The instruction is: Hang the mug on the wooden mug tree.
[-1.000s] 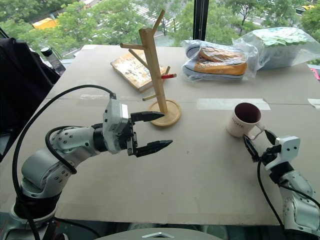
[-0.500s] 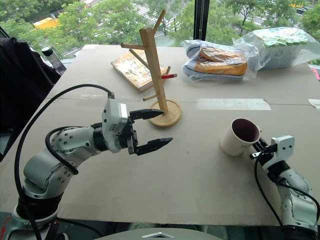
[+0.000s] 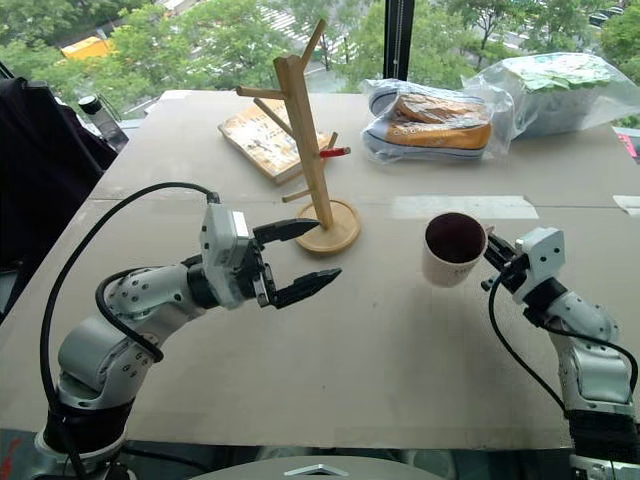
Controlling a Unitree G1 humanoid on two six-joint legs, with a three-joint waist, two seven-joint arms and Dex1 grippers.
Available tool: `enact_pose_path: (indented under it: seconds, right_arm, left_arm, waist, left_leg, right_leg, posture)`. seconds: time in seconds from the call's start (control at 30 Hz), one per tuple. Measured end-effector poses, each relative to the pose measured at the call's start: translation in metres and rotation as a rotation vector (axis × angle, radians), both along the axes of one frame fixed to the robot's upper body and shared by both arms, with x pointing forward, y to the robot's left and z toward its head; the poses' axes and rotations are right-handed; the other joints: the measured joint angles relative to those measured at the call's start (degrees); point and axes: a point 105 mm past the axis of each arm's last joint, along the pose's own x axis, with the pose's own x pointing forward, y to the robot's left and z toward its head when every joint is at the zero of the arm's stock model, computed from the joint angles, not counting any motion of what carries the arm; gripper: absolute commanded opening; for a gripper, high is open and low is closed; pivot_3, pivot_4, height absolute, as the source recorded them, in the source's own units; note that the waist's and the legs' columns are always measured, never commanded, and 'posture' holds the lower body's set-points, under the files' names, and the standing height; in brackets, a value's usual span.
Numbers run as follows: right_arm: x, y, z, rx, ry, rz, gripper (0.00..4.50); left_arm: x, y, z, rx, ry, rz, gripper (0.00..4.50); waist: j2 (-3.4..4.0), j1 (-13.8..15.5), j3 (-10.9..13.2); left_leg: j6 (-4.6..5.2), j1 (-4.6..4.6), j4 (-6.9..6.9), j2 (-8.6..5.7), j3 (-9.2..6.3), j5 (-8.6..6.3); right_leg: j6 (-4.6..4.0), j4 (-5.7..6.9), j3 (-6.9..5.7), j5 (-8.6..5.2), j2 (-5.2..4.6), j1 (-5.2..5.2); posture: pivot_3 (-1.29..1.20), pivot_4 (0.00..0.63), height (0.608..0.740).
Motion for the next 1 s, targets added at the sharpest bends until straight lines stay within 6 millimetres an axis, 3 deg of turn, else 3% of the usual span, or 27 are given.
enact_pose_path:
  seconds: [0.13, 0.2, 0.3, 0.47, 0.73, 1.0]
  right_arm:
    - [0.014, 0.029, 0.046, -0.126, -0.099, 0.136, 0.03]
    - [0.017, 0.038, 0.053, -0.154, -0.105, 0.18, 0.03]
    - [0.028, 0.063, 0.08, -0.259, -0.164, 0.304, 0.03]
    - [0.039, 0.09, 0.117, -0.395, -0.241, 0.428, 0.03]
    - [0.054, 0.117, 0.121, -0.55, -0.243, 0.531, 0.03]
    - [0.061, 0.139, 0.127, -0.627, -0.278, 0.572, 0.03]
  left_arm:
    - [0.003, 0.007, 0.002, -0.101, -0.01, 0.081, 4.5]
    - [0.005, 0.01, 0.004, -0.139, -0.019, 0.123, 4.5]
    - [0.007, 0.017, 0.009, -0.277, 0.0, 0.2, 4.5]
    - [0.0, 0.018, 0.005, -0.347, 0.031, 0.239, 4.5]
    - [-0.003, 0.025, 0.015, -0.393, -0.076, 0.336, 4.5]
    - [-0.008, 0.027, 0.012, -0.444, -0.088, 0.378, 4.5]
  waist:
    - [-0.08, 0.4, 0.0]
    - [-0.1, 0.6, 0.0]
    - [-0.12, 0.6, 0.1]
    - [-0.16, 0.9, 0.1]
    - [-0.17, 0.7, 0.1]
    - [-0.17, 0.7, 0.1]
  left_leg:
    - [0.0, -0.06, 0.02, 0.0, -0.22, 0.0]
    - [0.0, -0.11, 0.02, 0.0, -0.19, 0.0]
    - [0.01, -0.13, 0.09, 0.0, -0.13, -0.01]
    - [0.01, -0.14, 0.11, 0.0, -0.19, -0.01]
    - [0.01, -0.17, 0.1, -0.01, -0.16, -0.01]
    - [0.0, -0.23, 0.03, -0.01, -0.17, -0.02]
  right_leg:
    - [0.01, -0.01, -0.18, 0.0, 0.0, 0.02]
    - [0.01, -0.02, -0.17, 0.0, -0.01, 0.01]
    - [0.02, -0.04, -0.16, 0.02, -0.07, 0.01]
    - [0.0, -0.04, -0.23, 0.02, -0.11, 0.01]
    - [-0.02, -0.07, -0.23, 0.03, -0.17, -0.01]
    - [-0.04, -0.09, -0.24, 0.03, -0.22, -0.1]
  posture:
    - [0.0, 0.15, 0.74]
    - [0.0, 0.15, 0.74]
    - [0.0, 0.15, 0.74]
    - [0.0, 0.15, 0.74]
    - [0.0, 0.15, 0.74]
    - [0.0, 0.15, 0.74]
